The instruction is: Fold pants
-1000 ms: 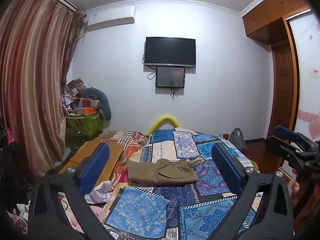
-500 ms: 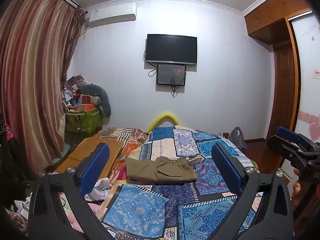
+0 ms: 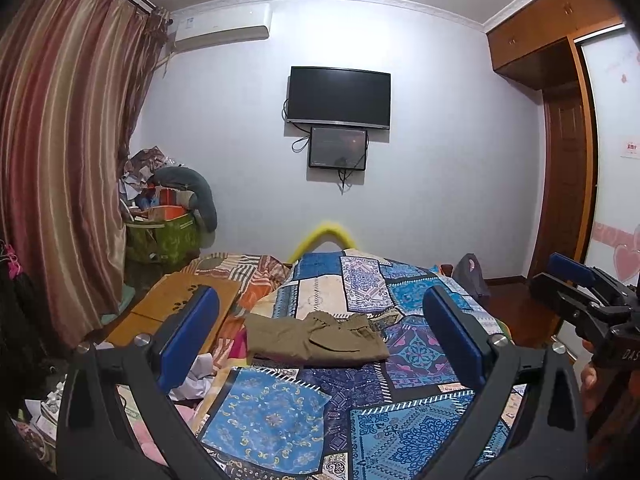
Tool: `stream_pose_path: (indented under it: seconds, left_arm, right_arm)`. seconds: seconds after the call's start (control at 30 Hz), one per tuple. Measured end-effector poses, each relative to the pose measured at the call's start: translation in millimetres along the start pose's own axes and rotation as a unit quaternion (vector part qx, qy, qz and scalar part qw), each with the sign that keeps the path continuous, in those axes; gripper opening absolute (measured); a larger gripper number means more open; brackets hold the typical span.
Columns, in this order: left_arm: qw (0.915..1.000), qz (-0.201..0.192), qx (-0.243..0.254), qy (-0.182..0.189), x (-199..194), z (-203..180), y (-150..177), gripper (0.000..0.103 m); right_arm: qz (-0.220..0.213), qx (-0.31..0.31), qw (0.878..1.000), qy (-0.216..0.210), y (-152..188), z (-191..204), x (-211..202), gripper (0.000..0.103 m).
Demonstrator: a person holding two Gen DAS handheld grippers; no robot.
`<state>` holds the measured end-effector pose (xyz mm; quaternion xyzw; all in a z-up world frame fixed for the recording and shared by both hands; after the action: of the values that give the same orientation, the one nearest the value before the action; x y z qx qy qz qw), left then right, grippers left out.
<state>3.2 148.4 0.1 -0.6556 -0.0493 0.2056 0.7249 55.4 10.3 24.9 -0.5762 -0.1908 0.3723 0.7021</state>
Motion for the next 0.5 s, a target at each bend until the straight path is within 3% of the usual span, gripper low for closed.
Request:
stream_pose_path:
  seconds: [0.5]
  left_arm:
    - [1.0, -0.001, 0.004, 0.003, -2.1, -2.5, -0.9, 0.103]
  right_arm:
    - [-0.003, 0.007, 1.0, -0.001, -0.1, -3.2, -1.2, 0.103]
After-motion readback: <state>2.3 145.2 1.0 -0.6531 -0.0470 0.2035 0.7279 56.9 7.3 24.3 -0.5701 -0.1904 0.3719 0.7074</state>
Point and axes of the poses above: each gripper's, at about its wrist camera, not at the fingertips, and x roughly the way its jaws point, z to its left, y to its underside, the point moved 6 cm from there along x, roughly the way its jaws point, and after that the axes turned 11 degrees about x, right-handed, at the moved point
